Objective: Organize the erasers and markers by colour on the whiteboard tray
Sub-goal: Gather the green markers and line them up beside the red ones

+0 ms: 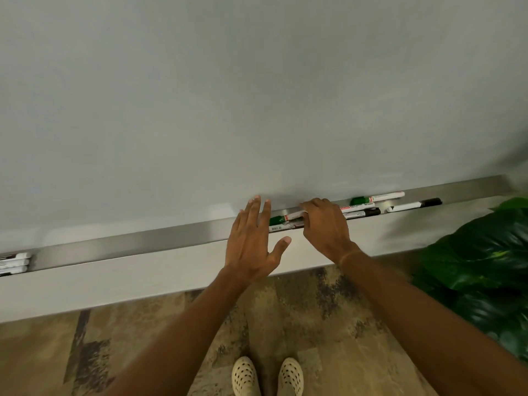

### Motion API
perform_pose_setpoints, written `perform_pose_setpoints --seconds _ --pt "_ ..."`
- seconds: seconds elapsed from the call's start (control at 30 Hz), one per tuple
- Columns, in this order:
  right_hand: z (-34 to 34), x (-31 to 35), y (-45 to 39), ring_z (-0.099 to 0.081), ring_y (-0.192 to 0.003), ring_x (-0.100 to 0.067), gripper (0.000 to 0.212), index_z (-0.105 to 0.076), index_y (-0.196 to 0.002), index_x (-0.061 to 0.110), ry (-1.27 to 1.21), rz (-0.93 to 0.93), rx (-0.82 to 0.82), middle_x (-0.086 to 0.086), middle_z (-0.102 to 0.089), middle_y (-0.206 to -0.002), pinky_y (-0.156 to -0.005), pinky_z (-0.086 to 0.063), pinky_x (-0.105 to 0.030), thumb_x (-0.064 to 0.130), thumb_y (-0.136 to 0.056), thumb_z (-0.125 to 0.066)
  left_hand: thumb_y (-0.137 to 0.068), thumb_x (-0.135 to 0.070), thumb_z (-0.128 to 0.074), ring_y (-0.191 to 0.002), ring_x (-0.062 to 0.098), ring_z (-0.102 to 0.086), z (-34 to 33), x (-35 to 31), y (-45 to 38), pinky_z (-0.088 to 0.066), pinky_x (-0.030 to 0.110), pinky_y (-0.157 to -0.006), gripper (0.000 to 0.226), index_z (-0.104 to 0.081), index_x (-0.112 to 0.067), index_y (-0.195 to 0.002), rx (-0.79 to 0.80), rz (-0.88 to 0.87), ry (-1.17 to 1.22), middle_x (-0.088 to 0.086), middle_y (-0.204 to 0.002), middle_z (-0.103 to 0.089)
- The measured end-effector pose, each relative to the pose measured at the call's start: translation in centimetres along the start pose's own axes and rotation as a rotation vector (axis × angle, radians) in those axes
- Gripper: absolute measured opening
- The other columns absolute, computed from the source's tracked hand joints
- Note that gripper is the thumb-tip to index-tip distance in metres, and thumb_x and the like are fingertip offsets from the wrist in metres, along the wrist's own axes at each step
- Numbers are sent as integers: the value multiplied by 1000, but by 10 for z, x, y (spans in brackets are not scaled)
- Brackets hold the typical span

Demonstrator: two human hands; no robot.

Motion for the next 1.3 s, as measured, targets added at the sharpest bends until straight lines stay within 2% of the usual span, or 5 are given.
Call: perform_pose_setpoints --seconds 0.4,0.73,0.9,1.07,1.3 --pt "-27 7 -20 -62 -91 -25 21 -69 -105 15 118 83 196 -8 -70 -100 -85 -48 -34 10 -87 -60 -97 -49 -27 -150 13 -8 -14 10 5 -12 32 -122 68 -12 -15 -155 -10 89 356 1 -163 -10" --pt "13 9 5 -63 -75 -23 26 -71 -105 12 -175 72 -73 -7 -71 -88 -67 -55 -34 5 -80 -71 -99 -19 -51 -134 18 -45 -28 19 9 -32 29 -113 48 -39 -9 -145 -134 634 1483 5 -147 -46" --pt "12 30 33 -62 -73 -12 20 -72 -105 20 -490 92 14 0 -71 -87 -67 -57 -33 22 -85 -69 -92 -17 -57 -108 18 -59 -31 -6 -8 -49 30 -92 14 -58 -11 -105 -112 646 1844 6 -106 -62" --pt "5 32 43 -63 -75 -14 18 -72 -102 17 -577 103 34 -1 -72 -90 -66 -56 -27 19 -85 -70 -99 -22 -49 -121 26 -59 -41 -20 -14 -49 46 -99 32 -47 -10 -129 -68 734 1954 16 -127 -62" --pt "16 7 37 -61 -83 -8 20 -70 -108 20 -534 91 78 1 -71 -94 -75 -55 -26 24 -89 -64 -101 -19 -46 -118 28 -61 -50 -24 -17 -51 37 -96 35 -45 0 -130 -78 753 2029 23 -127 -61"
Point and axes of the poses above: each hand's wrist, its own y-axis away from the middle knuckle, its own z-axis out of the back of the hand, x = y × z, the point moved 8 cm from there along -y, towards the middle knuckle
